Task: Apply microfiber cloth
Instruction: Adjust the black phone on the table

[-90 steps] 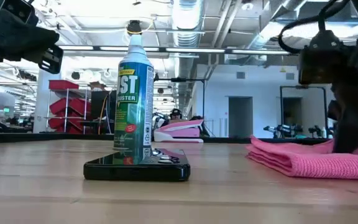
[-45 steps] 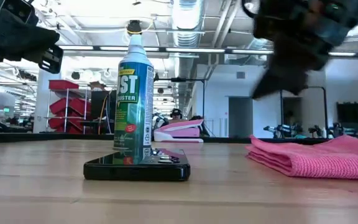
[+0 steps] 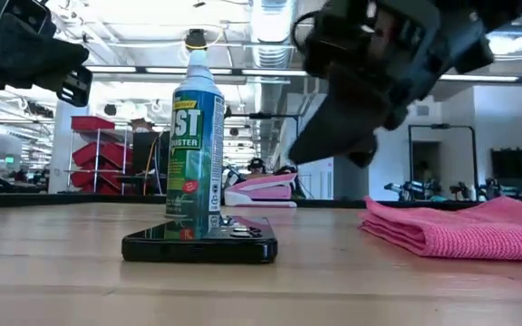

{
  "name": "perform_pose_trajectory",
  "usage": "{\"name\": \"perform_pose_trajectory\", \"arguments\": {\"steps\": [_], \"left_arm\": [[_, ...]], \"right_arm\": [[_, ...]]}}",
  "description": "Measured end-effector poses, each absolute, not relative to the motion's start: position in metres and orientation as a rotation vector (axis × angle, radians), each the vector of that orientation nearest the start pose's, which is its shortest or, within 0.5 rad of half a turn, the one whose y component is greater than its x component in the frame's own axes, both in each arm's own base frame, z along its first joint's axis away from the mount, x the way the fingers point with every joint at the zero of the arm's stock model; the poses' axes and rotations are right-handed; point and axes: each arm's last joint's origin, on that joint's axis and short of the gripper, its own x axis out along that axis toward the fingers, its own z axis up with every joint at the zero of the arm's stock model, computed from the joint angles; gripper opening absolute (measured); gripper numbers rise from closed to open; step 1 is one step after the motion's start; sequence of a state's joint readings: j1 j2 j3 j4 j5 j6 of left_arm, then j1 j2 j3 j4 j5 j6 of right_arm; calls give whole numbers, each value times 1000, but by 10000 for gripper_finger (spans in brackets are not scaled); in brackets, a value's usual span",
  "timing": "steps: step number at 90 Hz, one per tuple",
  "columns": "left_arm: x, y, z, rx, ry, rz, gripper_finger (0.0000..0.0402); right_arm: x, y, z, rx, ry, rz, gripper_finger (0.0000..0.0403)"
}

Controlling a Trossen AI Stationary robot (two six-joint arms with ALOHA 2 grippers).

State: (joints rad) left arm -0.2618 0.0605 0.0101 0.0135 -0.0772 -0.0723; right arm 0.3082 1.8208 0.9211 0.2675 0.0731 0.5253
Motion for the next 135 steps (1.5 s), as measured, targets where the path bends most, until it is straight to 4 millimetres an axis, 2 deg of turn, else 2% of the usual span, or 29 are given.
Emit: {"name": "perform_pose_trajectory", "arguments": {"steps": [15,25,33,44,71,103,123,135], "left_arm": [[98,-24,164,-38,37,-174,0],[98,-23,164,-31,35,-147,0],[98,-22,164,-28,33,-135,0],[98,-22,164,-36,32,-124,0],[98,-22,164,-64,32,-116,0],[98,-21,164,-74,32,-101,0],[98,-20,165,-80,29,-81,0],[99,-19,165,-94,28,-63,0]], "right_arm": [[370,109,148,360,643,58,0],[385,106,140,331,689,27,0],[394,102,131,320,729,-2,0],[401,99,135,299,742,-50,0],[393,101,129,266,867,-131,0],[393,108,130,266,833,-146,0],[402,121,155,301,695,-53,0],[401,129,147,310,735,-20,0]]}}
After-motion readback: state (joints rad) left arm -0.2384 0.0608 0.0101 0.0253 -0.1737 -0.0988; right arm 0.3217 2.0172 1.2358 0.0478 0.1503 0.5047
